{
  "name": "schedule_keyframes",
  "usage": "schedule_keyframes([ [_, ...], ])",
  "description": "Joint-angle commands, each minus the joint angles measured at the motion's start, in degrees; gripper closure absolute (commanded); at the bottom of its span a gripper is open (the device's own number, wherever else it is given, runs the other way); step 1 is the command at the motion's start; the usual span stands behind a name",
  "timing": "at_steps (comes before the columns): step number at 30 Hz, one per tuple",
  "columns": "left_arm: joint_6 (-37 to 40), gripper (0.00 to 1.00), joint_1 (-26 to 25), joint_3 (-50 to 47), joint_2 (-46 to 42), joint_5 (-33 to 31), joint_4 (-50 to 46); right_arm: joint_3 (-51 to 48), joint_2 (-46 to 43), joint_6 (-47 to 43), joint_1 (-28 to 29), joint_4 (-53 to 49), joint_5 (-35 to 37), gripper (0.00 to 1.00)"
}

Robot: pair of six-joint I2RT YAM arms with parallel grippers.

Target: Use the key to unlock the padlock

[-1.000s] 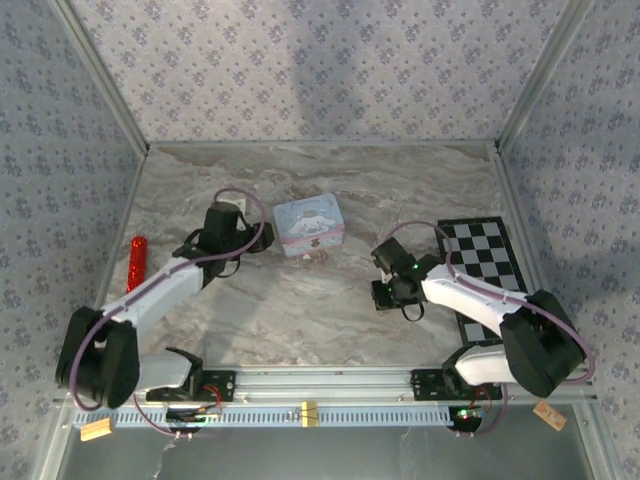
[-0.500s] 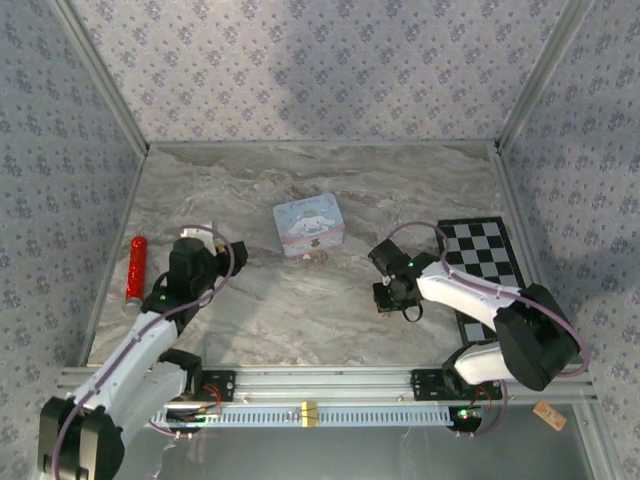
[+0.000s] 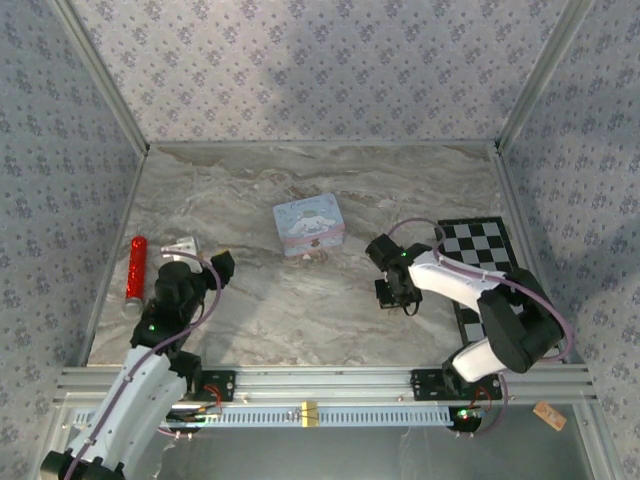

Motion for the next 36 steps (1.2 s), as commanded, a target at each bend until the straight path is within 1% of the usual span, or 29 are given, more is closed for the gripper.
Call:
schedule_keyframes([
  [1, 1.2, 0.29, 0.4, -0.2, -1.2, -1.2, 0.0, 1.6, 1.7, -0.7, 0.0, -3.1, 2.9, 1.0],
  [3, 1.3, 0.28, 0.5, -0.5, -1.3, -1.1, 0.2, 1.8, 2.5, -0.9, 0.1, -3.0, 3.0, 0.99],
  [9, 1.2, 0.27, 0.7, -0.8, -1.6, -1.8, 0.1, 2.4, 5.5, -1.5, 1.3, -3.2, 4.0, 0.9],
  [14, 1.1, 0.26, 0.8, -0.8, -1.7, -2.1, 0.0, 3.0, 7.6, -1.8, 2.2, -3.0, 4.2, 0.85],
  [19, 0.9, 0.26, 1.1, -1.0, -2.3, -3.2, -0.4, 3.3, 7.6, -2.4, 3.5, -3.0, 5.2, 0.71],
  [24, 0.8, 0.25, 1.2, -1.3, -3.1, -3.8, -0.8, 3.4, 7.4, -2.8, 4.1, -3.0, 5.0, 0.6],
  [28, 0.8, 0.25, 1.4, -1.3, -3.2, -3.9, -0.8, 3.4, 6.1, -3.6, 4.9, -2.9, 5.1, 0.48],
  [33, 0.7, 0.24, 1.7, -1.3, -3.0, -4.0, -0.7, 3.4, 3.9, -3.9, 5.0, -2.8, 4.7, 0.4],
  [36, 0.6, 0.24, 1.8, -1.4, -3.0, -3.9, -0.7, 3.4, 2.4, -3.9, 4.9, -2.7, 4.2, 0.32],
])
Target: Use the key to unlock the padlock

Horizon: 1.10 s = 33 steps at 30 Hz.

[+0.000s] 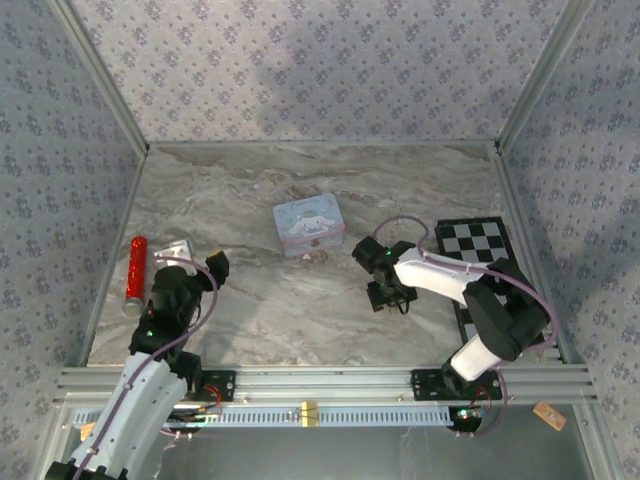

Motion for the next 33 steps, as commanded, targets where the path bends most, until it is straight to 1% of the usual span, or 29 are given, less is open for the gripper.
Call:
schedule_keyframes([
  [1, 0.2, 0.24, 0.4, -0.1, -0.4, -1.0, 0.0, -0.5, -2.5, -0.2, 0.3, -0.2, -1.8, 0.29],
  [3, 0.2, 0.24, 0.5, 0.0, -0.3, -1.0, 0.0, -0.5, -3.6, -0.1, 0.2, -0.5, -1.8, 0.24],
  [5, 0.1, 0.24, 0.6, 0.0, -0.1, -1.0, 0.0, -0.5, -4.5, -0.2, 0.0, -0.6, -2.1, 0.15],
  [9, 0.0, 0.23, 0.8, 0.1, 0.7, -0.8, 0.3, -0.1, -6.7, -0.4, -0.4, -1.1, -2.3, 0.01],
  [15, -0.2, 0.21, 1.1, 0.9, 2.4, -0.7, 0.7, 1.1, -11.8, -1.7, -1.3, -2.0, -2.0, 0.01],
  [18, -0.3, 0.21, 1.2, 1.7, 3.4, -1.1, 0.6, 2.1, -16.8, -3.7, -2.1, -1.5, -1.4, 0.01],
  [21, -0.7, 0.2, 1.6, 2.7, 4.8, -2.9, 0.7, 2.0, -23.4, -5.4, -3.8, 0.9, 1.9, 0.01],
  [24, -0.7, 0.19, 2.1, 4.1, 7.9, -5.8, 1.4, -0.5, -29.9, -7.2, -8.3, 6.4, 3.5, 0.01],
  [26, -0.7, 0.1, 2.1, 4.6, 9.7, -9.8, 2.1, -3.1, -33.4, -7.8, -11.9, 11.9, 4.4, 0.01],
  [27, -1.0, 0.01, 2.1, 4.8, 10.5, -12.4, 2.6, -4.5, -35.1, -7.9, -13.8, 14.9, 5.8, 0.01],
  [31, 0.1, 0.0, 2.1, 4.8, 12.6, -19.3, 6.2, -10.8, -39.0, -9.6, -20.3, 26.2, 10.4, 0.01],
  [33, 1.3, 0.0, 2.2, 5.2, 14.2, -22.8, 8.0, -15.8, -39.4, -12.8, -23.4, 34.5, 12.6, 0.01],
])
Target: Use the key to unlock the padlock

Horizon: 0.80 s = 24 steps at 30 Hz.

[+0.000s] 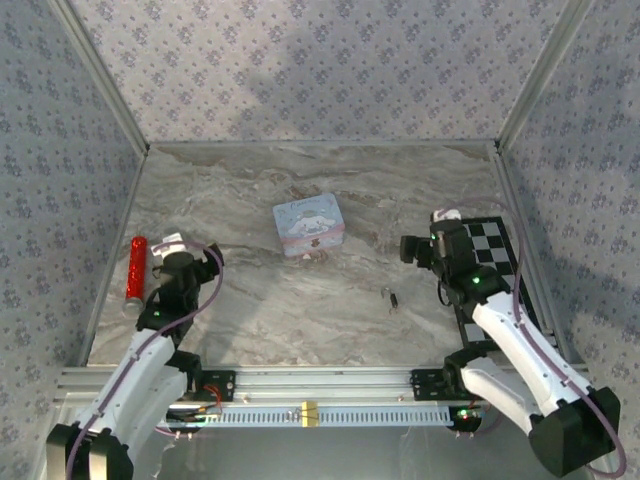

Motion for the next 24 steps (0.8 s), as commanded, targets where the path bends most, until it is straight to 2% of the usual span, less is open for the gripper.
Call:
schedule_keyframes([
  [1, 2.6, 0.0, 0.4, 3.0, 2.3, -10.0, 5.2, -6.9, -0.4, -5.6, -4.9, 15.6, 4.4, 0.01],
  [3, 4.1, 0.0, 1.2, 4.0, 5.7, -14.1, 6.6, -9.4, 0.1, -6.1, -9.6, 19.3, 2.0, 0.01],
  [5, 6.9, 0.0, 3.0, 5.6, 11.0, -13.9, 8.9, -11.8, 2.1, -7.7, -12.7, 24.6, 1.8, 0.01],
  [8, 6.4, 0.0, 5.3, 8.8, 19.9, -16.1, 9.3, -14.2, 5.7, -9.9, -13.8, 31.4, 6.1, 0.01],
  [9, 6.4, 0.0, 6.0, 9.4, 22.0, -14.9, 9.7, -14.7, 6.7, -10.5, -13.8, 33.1, 6.6, 0.01],
  [13, 9.3, 0.0, 6.6, 8.0, 27.7, -13.1, 18.3, -16.1, 10.9, -12.6, -13.9, 39.4, 6.8, 0.01],
  [15, 12.3, 0.0, 6.8, 6.2, 29.1, -11.0, 24.1, -16.8, 12.5, -13.6, -13.9, 42.4, 6.7, 0.01],
  [20, 17.1, 0.0, 8.1, 1.0, 32.8, -1.1, 37.1, -18.3, 15.9, -15.9, -13.8, 48.7, 4.4, 0.01],
  [24, 19.8, 0.0, 8.7, -0.3, 34.0, 5.7, 42.6, -19.2, 18.5, -18.1, -13.5, 53.5, 2.8, 0.01],
])
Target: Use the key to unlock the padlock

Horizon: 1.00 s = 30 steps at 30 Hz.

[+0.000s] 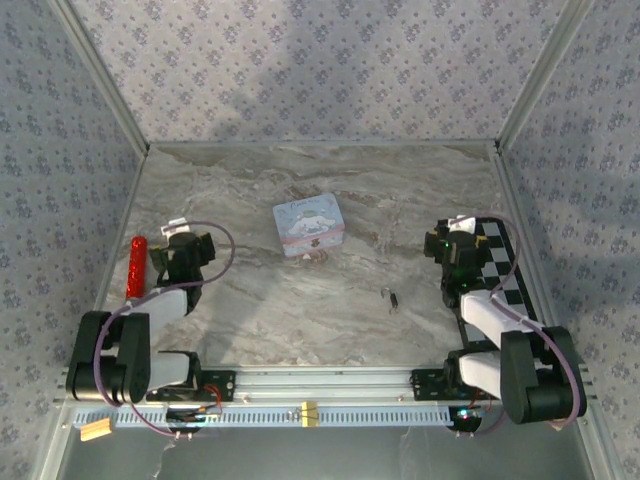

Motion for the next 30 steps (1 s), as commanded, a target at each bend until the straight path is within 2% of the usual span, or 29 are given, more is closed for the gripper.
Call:
schedule_keyframes([
  [1, 4.4, 0.0, 0.5, -0.6, 1.3, 7.7, 11.2, -1.2, 2.4, -3.6, 0.3, 7.9, -1.3, 0.01],
  [5, 7.0, 0.0, 0.7, 0.5, 5.5, 11.9, 15.0, -1.0, 5.5, -5.6, 0.5, 11.3, -2.4, 0.01],
  [8, 7.0, 0.0, 1.3, 0.7, 11.3, 12.4, 20.3, -1.2, 6.5, -6.8, 0.5, 13.5, -5.2, 0.01],
  [12, 5.9, 0.0, 4.0, 4.1, 15.0, 17.8, 16.8, -1.0, 8.2, -9.6, -0.2, 15.3, -9.6, 0.01],
  [17, 5.0, 0.0, 4.3, 3.8, 15.2, 16.1, 17.9, 1.1, 8.9, -8.8, -2.4, 11.8, -16.1, 0.01],
  [22, 5.0, 0.0, 4.3, 3.8, 15.3, 16.2, 17.8, 0.0, 11.5, -8.6, -2.8, 16.9, -21.5, 0.01],
  [28, 5.0, 0.0, 4.2, 3.8, 15.3, 16.1, 17.8, 2.2, 14.2, -6.4, -4.4, 15.7, -21.6, 0.01],
  [30, 5.0, 0.0, 4.2, 3.8, 15.3, 16.2, 17.8, 1.5, 15.9, -4.9, -5.7, 18.2, -21.5, 0.01],
])
